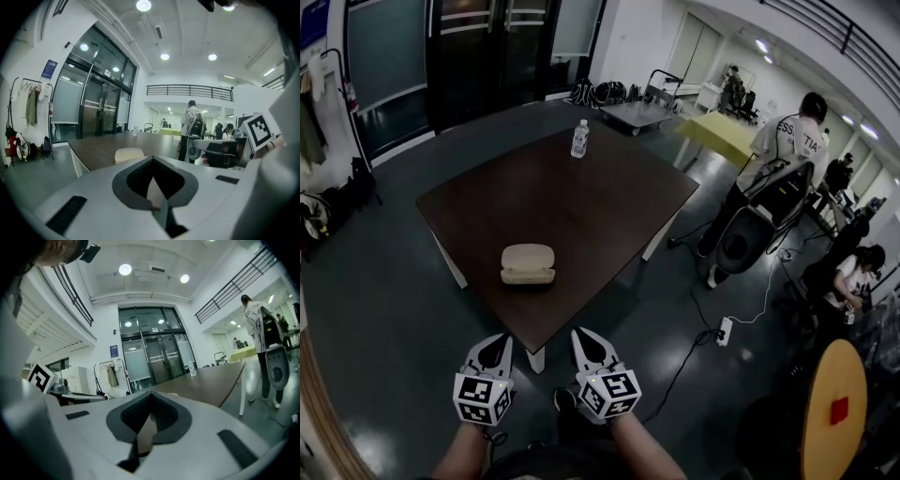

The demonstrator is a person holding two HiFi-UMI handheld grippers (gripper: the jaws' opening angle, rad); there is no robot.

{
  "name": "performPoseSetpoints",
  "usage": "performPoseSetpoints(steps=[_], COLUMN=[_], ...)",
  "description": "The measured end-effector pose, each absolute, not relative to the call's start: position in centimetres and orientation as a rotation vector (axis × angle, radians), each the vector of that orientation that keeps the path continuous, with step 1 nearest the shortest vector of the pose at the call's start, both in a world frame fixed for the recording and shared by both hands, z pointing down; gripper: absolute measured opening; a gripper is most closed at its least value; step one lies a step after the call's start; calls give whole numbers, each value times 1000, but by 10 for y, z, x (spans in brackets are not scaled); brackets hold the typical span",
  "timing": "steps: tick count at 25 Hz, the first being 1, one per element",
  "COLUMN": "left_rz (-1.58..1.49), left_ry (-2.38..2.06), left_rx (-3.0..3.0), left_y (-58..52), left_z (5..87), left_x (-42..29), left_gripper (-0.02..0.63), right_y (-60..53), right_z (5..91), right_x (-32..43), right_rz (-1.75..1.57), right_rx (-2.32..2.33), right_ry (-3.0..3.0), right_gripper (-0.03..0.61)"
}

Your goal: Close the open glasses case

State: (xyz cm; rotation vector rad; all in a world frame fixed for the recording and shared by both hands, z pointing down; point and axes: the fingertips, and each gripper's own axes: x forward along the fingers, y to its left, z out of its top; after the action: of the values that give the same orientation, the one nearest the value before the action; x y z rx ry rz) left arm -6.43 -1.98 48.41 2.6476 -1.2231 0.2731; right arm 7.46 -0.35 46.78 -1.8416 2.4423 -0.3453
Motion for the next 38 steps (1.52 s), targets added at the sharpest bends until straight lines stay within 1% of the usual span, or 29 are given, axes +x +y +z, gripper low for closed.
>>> performPoseSetpoints(steps=[5, 11, 21, 27, 31, 38], left_rz=[282, 319, 405, 384, 446, 546], left_ry=[-1248, -1331, -1433, -1455, -1415, -1297], left_rx=[2627, 2558, 2428, 2370, 2371, 2370], left_y=[-69, -115, -171, -193, -204, -239], left_z=[484, 487, 511, 522, 535, 566], left_x=[-42, -41, -43, -36, -32, -46], left_gripper=[9, 9, 9, 9, 9, 9], right_y=[-60, -120, -184, -209, -228, -274], right_z=[463, 470, 491, 501, 512, 518], right_x=[98, 112, 138, 134, 132, 124], right_rz=[-256, -314, -395, -433, -479, -514], right_rx=[-1863, -1810, -1756, -1705, -1745, -1855], right_ry=[2488, 2537, 2571, 2634, 2640, 2617], right_gripper=[-12, -12, -12, -12, -11, -11])
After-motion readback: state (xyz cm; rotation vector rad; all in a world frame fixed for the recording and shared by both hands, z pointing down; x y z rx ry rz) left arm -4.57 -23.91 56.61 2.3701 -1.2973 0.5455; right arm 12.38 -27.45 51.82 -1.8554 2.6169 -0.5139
